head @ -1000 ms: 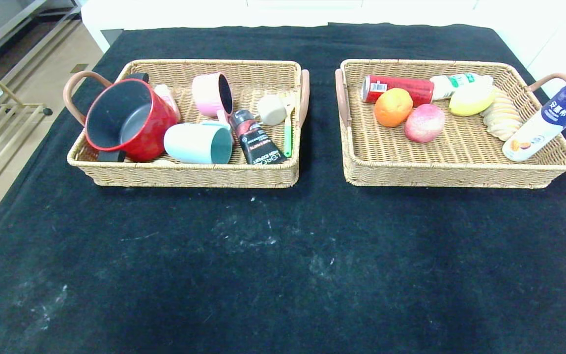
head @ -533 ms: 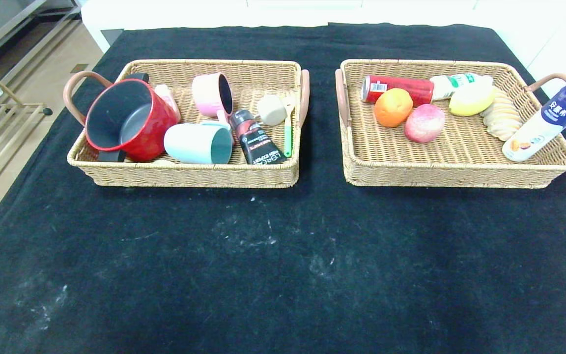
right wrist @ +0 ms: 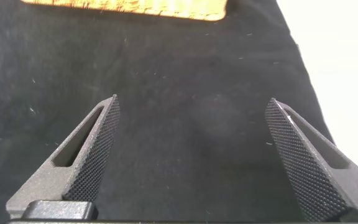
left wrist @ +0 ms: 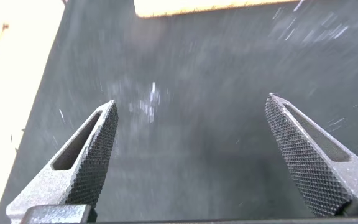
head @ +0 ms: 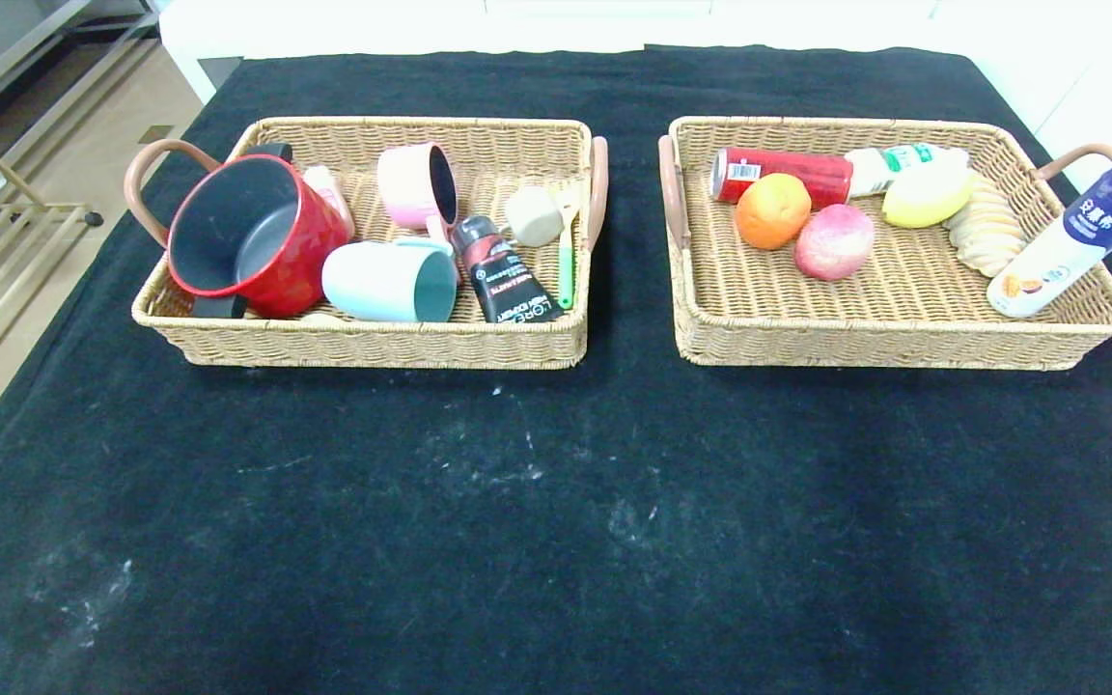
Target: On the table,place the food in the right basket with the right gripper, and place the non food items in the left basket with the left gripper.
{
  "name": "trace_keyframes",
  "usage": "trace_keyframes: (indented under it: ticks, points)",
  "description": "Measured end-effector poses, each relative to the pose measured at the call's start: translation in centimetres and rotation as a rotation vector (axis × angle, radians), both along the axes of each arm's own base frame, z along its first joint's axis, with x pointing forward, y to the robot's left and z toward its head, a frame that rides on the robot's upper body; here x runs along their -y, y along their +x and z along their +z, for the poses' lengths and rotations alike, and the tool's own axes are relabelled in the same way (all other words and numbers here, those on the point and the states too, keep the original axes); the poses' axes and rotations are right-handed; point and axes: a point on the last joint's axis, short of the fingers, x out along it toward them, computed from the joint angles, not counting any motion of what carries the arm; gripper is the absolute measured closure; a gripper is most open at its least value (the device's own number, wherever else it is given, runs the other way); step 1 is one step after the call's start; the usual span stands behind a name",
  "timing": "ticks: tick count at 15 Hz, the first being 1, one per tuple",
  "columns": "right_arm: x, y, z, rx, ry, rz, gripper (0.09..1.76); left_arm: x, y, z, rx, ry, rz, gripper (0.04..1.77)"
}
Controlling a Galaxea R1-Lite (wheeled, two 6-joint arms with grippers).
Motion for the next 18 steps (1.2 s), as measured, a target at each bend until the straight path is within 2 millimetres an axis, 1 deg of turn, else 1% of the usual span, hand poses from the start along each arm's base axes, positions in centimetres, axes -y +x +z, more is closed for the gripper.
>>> trace_keyframes:
  ticks: [2, 3, 5, 6, 11, 18]
  points:
    - [-0.1, 1.0, -1.9, -0.011, -0.011, 0.034, 0.14, 0.0, 1.0, -2.3, -0.058, -0.005, 0.011, 0.09]
    - [-0.1, 1.3, -2.6, -0.036, -0.009, 0.057, 0.14, 0.0, 1.3, -3.0, -0.079, -0.012, 0.008, 0.09]
    - [-0.2, 1.4, -3.9, -0.131, -0.003, 0.079, 0.14, 0.0, 1.5, -3.6, -0.102, -0.034, 0.0, 0.09]
    - [-0.2, 1.4, -4.1, -0.158, 0.0, 0.079, 0.14, 0.0, 1.5, -3.7, -0.105, -0.038, -0.002, 0.09]
    - [-0.2, 1.4, -4.0, -0.147, 0.053, 0.079, 0.14, 0.1, 1.6, -4.4, -0.142, -0.121, -0.045, 0.09]
    - [-0.2, 1.4, -4.0, -0.145, 0.054, 0.075, 0.14, 0.1, 1.7, -4.4, -0.142, -0.169, -0.024, 0.09]
